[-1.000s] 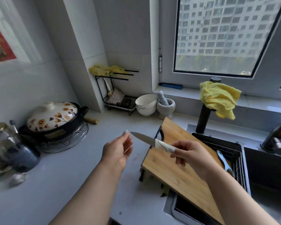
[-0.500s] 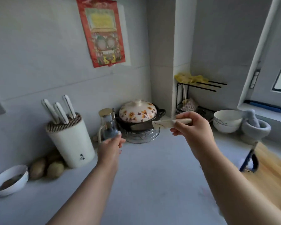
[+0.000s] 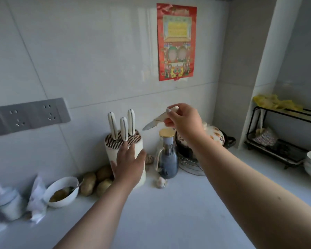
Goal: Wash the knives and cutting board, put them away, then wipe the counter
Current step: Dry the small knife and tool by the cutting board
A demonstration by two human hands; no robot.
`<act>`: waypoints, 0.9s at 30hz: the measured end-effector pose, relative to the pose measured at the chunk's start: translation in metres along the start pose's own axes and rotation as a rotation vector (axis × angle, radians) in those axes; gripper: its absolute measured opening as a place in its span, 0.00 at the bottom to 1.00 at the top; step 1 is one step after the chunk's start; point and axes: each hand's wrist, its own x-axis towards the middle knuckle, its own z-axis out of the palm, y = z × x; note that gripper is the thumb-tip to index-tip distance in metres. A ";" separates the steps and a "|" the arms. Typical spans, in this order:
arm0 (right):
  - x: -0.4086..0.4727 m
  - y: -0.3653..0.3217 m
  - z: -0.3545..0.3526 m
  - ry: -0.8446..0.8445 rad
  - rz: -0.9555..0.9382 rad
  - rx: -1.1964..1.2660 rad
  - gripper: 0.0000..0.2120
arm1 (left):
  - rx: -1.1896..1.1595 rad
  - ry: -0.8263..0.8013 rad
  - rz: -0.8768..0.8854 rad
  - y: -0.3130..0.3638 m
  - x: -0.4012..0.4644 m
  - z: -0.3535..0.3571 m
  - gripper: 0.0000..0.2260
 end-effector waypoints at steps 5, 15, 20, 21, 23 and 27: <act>0.041 0.008 0.040 -0.075 -0.024 -0.175 0.04 | 0.188 -0.052 0.088 -0.012 0.025 0.014 0.26; 0.077 0.015 0.089 -0.147 -0.050 -0.437 0.10 | 0.320 0.129 0.160 -0.020 0.019 0.034 0.37; 0.080 0.022 0.100 -0.213 -0.008 -0.441 0.15 | 0.338 0.167 0.168 -0.021 0.018 0.039 0.39; 0.081 0.022 0.101 -0.219 0.001 -0.427 0.15 | 0.345 0.169 0.168 -0.021 0.018 0.040 0.39; 0.085 0.019 0.103 -0.243 -0.022 -0.453 0.13 | 0.364 0.166 0.167 -0.021 0.018 0.040 0.39; 0.091 0.025 0.107 -0.350 -0.043 -0.614 0.13 | 0.383 0.157 0.163 -0.020 0.018 0.042 0.40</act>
